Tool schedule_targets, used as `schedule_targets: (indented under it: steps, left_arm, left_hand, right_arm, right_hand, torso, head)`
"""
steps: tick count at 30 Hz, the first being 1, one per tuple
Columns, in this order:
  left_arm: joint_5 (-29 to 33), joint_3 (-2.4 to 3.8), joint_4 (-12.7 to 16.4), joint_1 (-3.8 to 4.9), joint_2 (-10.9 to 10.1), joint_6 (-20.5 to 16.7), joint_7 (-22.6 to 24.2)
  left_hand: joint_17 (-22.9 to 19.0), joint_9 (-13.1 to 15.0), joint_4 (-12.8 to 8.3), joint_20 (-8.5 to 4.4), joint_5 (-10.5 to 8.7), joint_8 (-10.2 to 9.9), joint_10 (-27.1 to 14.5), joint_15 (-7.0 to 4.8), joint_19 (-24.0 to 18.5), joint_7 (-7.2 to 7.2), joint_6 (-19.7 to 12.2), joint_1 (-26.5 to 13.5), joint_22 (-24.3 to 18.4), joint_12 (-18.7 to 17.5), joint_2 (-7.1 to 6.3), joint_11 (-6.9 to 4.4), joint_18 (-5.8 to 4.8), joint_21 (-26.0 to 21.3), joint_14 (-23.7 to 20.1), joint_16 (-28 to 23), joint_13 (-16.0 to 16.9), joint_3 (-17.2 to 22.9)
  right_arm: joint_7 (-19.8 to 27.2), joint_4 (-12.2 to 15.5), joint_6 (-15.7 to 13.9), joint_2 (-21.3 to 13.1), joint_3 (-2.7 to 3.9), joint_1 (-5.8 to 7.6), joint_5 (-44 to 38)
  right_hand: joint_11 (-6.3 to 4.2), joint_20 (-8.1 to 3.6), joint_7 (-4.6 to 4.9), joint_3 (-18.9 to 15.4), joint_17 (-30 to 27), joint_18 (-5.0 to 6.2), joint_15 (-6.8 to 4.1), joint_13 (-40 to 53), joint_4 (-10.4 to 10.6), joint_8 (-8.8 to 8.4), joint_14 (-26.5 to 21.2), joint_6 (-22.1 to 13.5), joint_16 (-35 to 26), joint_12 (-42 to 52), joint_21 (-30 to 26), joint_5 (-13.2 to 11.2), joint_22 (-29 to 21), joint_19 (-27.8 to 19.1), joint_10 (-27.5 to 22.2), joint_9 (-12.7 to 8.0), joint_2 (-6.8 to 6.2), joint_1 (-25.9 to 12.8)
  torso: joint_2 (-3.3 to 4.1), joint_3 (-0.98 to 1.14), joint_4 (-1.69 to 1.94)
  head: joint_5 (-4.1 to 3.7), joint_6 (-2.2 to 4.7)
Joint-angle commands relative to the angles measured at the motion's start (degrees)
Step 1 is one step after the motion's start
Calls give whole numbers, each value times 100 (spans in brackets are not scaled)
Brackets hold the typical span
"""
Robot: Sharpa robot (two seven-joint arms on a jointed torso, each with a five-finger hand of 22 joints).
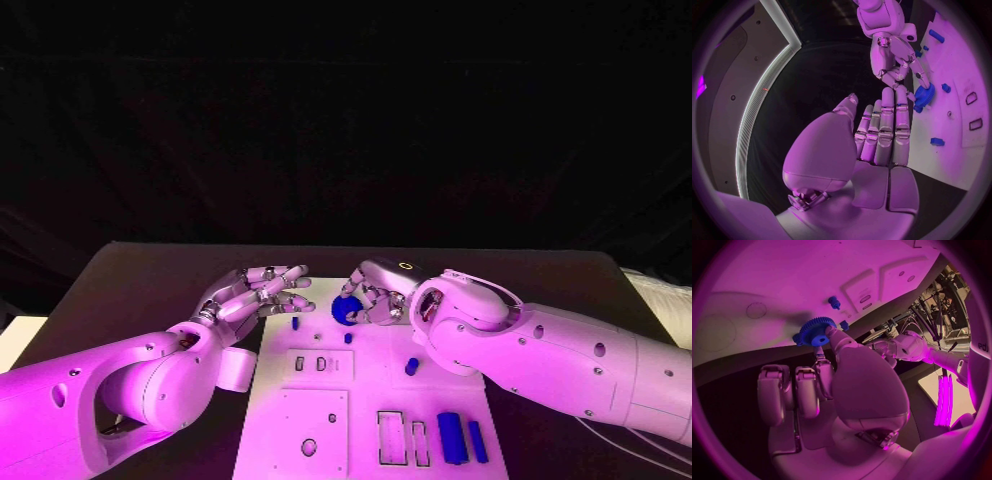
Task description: Assemble the parts on the task board
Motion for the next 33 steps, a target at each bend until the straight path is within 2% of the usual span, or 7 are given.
schedule_targets:
  steps: [1, 9, 14, 23, 28, 33]
  left_arm:
    - [8, 4, 9, 6, 15, 119, 24]
    - [8, 4, 6, 6, 14, 120, 20]
    - [8, 4, 0, 6, 26, 125, 16]
    - [8, 4, -6, 6, 28, 136, -1]
    - [9, 4, -4, 6, 27, 144, -9]
    - [9, 4, -7, 6, 26, 145, -14]
  left_hand:
    - [9, -3, -14, 23, -17, -37, -29, -1, 5, 21, -9, 20, 8, -20, 25, -5, 101, -7, -42, 39, -7, 7]
    - [9, -3, -14, 23, -17, -37, -29, -1, 5, 21, -9, 20, 8, -20, 25, -5, 101, -7, -42, 39, -7, 7]
    - [9, -3, -14, 23, -17, -37, -29, -1, 5, 21, -9, 20, 8, -20, 25, -5, 101, -7, -42, 39, -7, 7]
    - [9, -3, -14, 23, -17, -37, -29, -1, 5, 21, -9, 20, 8, -20, 25, -5, 101, -7, -42, 39, -7, 7]
    - [9, -3, -14, 23, -17, -37, -29, -1, 5, 21, -9, 20, 8, -20, 25, -5, 101, -7, -42, 39, -7, 7]
    - [9, -3, -14, 23, -17, -37, -29, -1, 5, 21, -9, 20, 8, -20, 25, -5, 101, -7, -42, 39, -7, 7]
  right_arm:
    - [67, -92, 106, 67, -7, -10, -49]
    - [7, -291, 89, 236, -17, -15, -122]
    - [-40, -442, 49, 360, -19, -16, -188]
    - [-118, -589, 52, 467, -21, -16, -262]
    - [-140, -619, 171, 484, -21, -16, -262]
    - [-122, -634, 280, 489, -22, -16, -212]
  right_hand:
    - [-40, -21, -111, 90, 1037, -107, -53, 301, 63, 12, 503, 170, 7, -33, 23, 36, 581, 196, 13, 414, 8, -82]
    - [-36, -20, -108, 86, 1038, -107, -51, 300, 66, 6, 503, 163, 7, -39, 24, 45, 584, 197, 12, 412, -5, -107]
    - [-32, -18, -103, 83, 1047, -107, -48, 300, 69, -3, 505, 152, 11, -45, 23, 40, 582, 195, 10, 408, -18, -134]
    - [-3, -3, -65, 89, 1040, -103, -26, 245, 67, -73, 503, 55, 6, -145, 13, -51, 562, 186, -30, 381, -52, -208]
    - [72, 45, 24, 67, 1065, -100, 35, 110, 81, -234, 507, -175, 17, -370, -1, -292, 540, 172, -129, 319, -134, -316]
    - [158, 118, 111, -94, 1144, -95, 112, -93, 150, -441, 522, -502, 55, -692, -13, -499, 520, 159, -274, 256, -314, -502]
  torso:
    - [2, 4, 5]
    - [7, 8, -5]
    - [10, 12, 4]
    - [4, 3, -4]
    - [7, 3, -9]
    - [4, 2, -5]
  head:
    - [19, -20]
    - [35, -15]
    - [36, -13]
    - [48, -22]
    - [49, -25]
    - [40, -23]
